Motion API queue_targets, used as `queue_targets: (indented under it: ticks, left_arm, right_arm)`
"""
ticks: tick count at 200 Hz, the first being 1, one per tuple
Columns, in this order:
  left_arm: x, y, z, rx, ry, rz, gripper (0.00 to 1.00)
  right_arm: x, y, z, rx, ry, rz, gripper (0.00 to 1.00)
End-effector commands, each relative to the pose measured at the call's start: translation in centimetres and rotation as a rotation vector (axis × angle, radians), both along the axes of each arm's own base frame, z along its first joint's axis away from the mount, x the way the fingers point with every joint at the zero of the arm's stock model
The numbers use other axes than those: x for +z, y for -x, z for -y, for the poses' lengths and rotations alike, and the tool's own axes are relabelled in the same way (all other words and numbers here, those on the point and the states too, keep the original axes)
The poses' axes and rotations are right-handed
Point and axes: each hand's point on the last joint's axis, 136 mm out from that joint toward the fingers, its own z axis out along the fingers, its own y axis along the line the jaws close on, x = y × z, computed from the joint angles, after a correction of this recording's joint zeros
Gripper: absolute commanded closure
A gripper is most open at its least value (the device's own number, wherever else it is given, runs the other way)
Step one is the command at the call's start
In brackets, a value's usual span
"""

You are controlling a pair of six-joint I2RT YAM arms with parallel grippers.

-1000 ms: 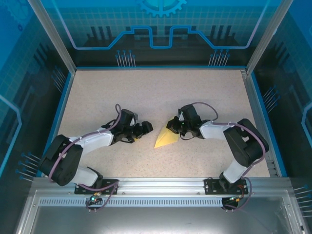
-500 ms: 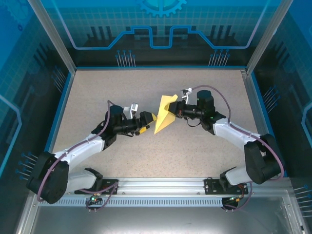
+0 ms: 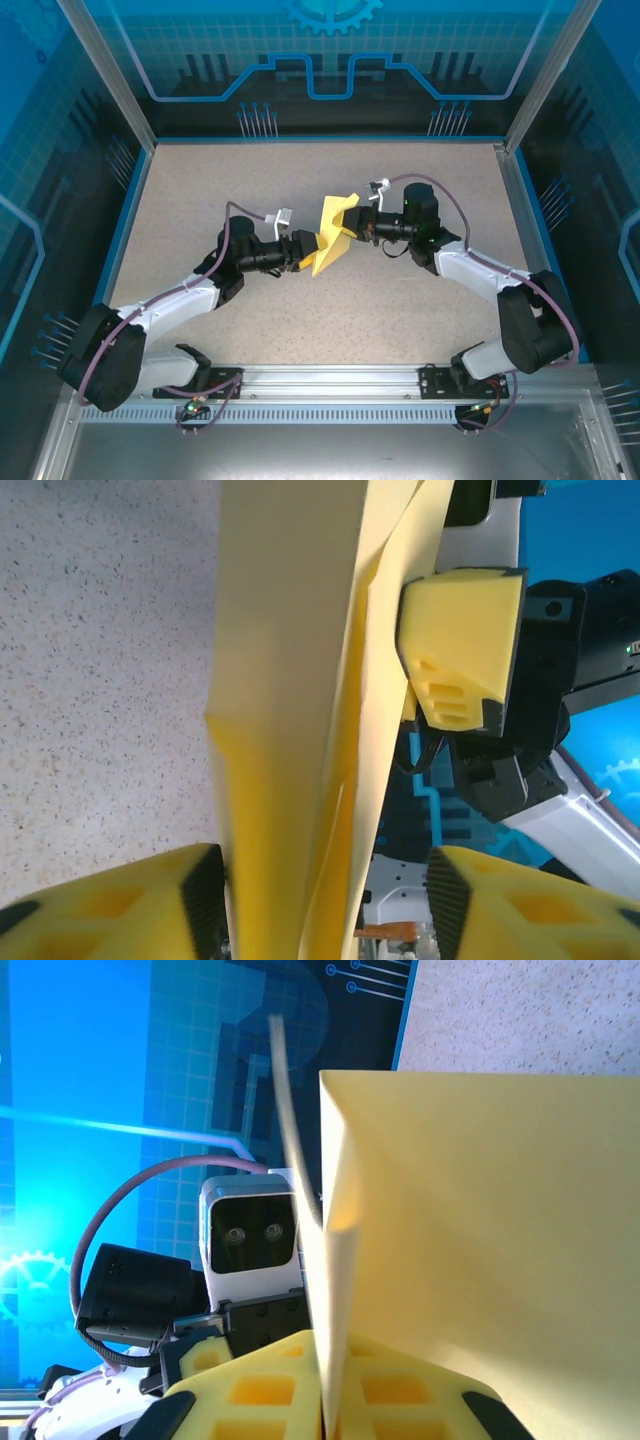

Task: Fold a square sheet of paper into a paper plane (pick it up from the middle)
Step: Pick up the paper from the center of the table, then turn over the paper at the center of the table.

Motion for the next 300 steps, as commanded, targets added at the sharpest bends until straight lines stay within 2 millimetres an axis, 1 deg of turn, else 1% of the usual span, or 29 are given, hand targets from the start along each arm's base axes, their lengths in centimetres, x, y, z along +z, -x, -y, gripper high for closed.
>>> queue_targets:
  ticks: [1, 11, 29, 43, 54, 78, 122, 129, 138, 143, 148, 155, 160, 162, 165, 168, 175, 177, 181, 194, 198, 213, 231, 234, 244, 246, 253, 272, 300]
  left_arm:
    - [1.1, -0.7, 0.0, 0.029, -0.001, 0.057, 0.51]
    - [0.9, -0.7, -0.3, 0.045, -0.023, 0.072, 0.53]
    - [1.8, -0.3, -0.2, 0.029, -0.011, 0.108, 0.56]
    - [1.7, -0.2, -0.3, 0.03, -0.018, 0.11, 0.6]
    - [1.8, -0.2, -0.3, 0.027, -0.018, 0.115, 0.63]
    - [2.0, -0.1, -0.1, 0.018, -0.007, 0.118, 0.72]
    - [1.5, -0.3, -0.3, 0.031, -0.031, 0.106, 0.84]
    - [1.3, -0.4, -0.3, 0.035, -0.041, 0.101, 0.86]
    - [1.0, -0.4, -0.4, 0.042, -0.057, 0.097, 0.9]
    - [0.8, -0.5, -0.6, 0.047, -0.071, 0.093, 0.92]
    - [0.5, -0.5, -0.6, 0.05, -0.091, 0.088, 0.93]
    - [0.0, -0.6, -0.8, 0.055, -0.125, 0.085, 0.94]
    - [-0.5, -0.6, -1.1, 0.061, -0.16, 0.081, 0.94]
    - [-0.8, -0.6, -1.2, 0.064, -0.178, 0.076, 0.95]
    - [-1.1, -0.6, -1.4, 0.067, -0.203, 0.073, 0.95]
    - [-1.3, -0.7, -1.7, 0.079, -0.232, 0.076, 0.95]
    - [-2.6, -0.6, -2.5, 0.094, -0.318, 0.056, 0.95]
    - [-2.5, -0.8, -2.7, 0.105, -0.334, 0.061, 0.95]
    - [-3.5, -0.6, -3.3, 0.111, -0.395, 0.049, 0.95]
    - [-4.5, -0.7, -5.1, 0.146, -0.558, 0.049, 0.95]
    - [-5.0, -0.6, -5.7, 0.154, -0.615, 0.04, 0.95]
    - [-5.9, -0.7, -8.0, 0.201, -0.804, 0.047, 0.95]
    - [-6.3, -0.7, -10.7, 0.26, -1.06, 0.064, 0.95]
    - [-6.1, -0.9, -11.1, 0.275, -1.101, 0.074, 0.95]
    - [-6.3, -1.0, -12.6, 0.301, -1.248, 0.071, 0.95]
    - [-6.3, -1.0, -12.8, 0.304, -1.273, 0.07, 0.94]
    - [-6.4, -1.2, -13.7, 0.322, -1.361, 0.066, 0.94]
    - [-6.8, -1.7, -15.0, 0.344, -1.534, 0.053, 0.94]
    - [-8.3, -2.5, -15.1, 0.336, -1.683, 0.027, 0.93]
  right_arm:
    - [1.0, 0.4, -0.7, 0.047, -0.021, 0.005, 0.9]
    - [0.6, 0.5, -0.8, 0.053, -0.017, -0.014, 0.9]
    - [-0.1, 0.6, -0.9, 0.065, -0.013, -0.039, 0.9]
    - [-0.4, 0.6, -1.1, 0.072, -0.012, -0.046, 0.9]
    - [-0.4, 0.6, -1.2, 0.075, -0.012, -0.046, 0.9]
    - [-0.4, 0.5, -1.3, 0.076, -0.011, -0.048, 0.9]
    - [-0.7, 0.6, -1.3, 0.079, 0.0, -0.052, 0.89]
    - [-0.9, 0.6, -1.2, 0.073, 0.01, -0.051, 0.87]
    - [-1.1, 0.6, -0.9, 0.064, 0.033, -0.045, 0.82]
    - [-1.5, 0.6, -0.5, 0.055, 0.057, -0.05, 0.77]
    - [-1.6, 0.5, -0.2, 0.042, 0.082, -0.038, 0.69]
    - [-2.5, 0.6, 0.6, 0.022, 0.141, -0.047, 0.61]
    - [-3.4, 0.8, 1.2, 0.004, 0.195, -0.05, 0.56]
    - [-2.9, 0.5, 1.4, -0.009, 0.213, -0.031, 0.55]
    - [-2.8, 0.3, 1.8, -0.027, 0.242, -0.014, 0.52]
    - [-3.3, 0.3, 2.3, -0.044, 0.283, -0.023, 0.49]
    - [-4.1, 0.4, 3.5, -0.08, 0.368, -0.021, 0.43]
    - [-4.2, 0.4, 3.8, -0.091, 0.387, -0.014, 0.41]
    - [-4.5, 0.4, 4.4, -0.108, 0.426, -0.01, 0.39]
    - [-5.5, 0.7, 6.4, -0.166, 0.536, -0.014, 0.33]
    - [-5.8, 0.8, 6.9, -0.183, 0.564, -0.014, 0.3]
    - [-6.6, 1.2, 8.5, -0.233, 0.641, -0.012, 0.24]
    - [-7.5, 1.6, 10.0, -0.281, 0.71, -0.019, 0.2]
    - [-7.7, 1.6, 10.2, -0.286, 0.718, -0.021, 0.19]
    - [-7.6, 1.6, 10.6, -0.308, 0.732, -0.02, 0.19]
    - [-8.4, 2.0, 10.8, -0.304, 0.746, -0.038, 0.19]
    - [-8.9, 2.2, 11.2, -0.314, 0.76, -0.052, 0.18]
    - [-9.6, 2.5, 12.0, -0.34, 0.789, -0.071, 0.18]
    - [-10.1, 2.9, 13.1, -0.382, 0.818, -0.093, 0.18]
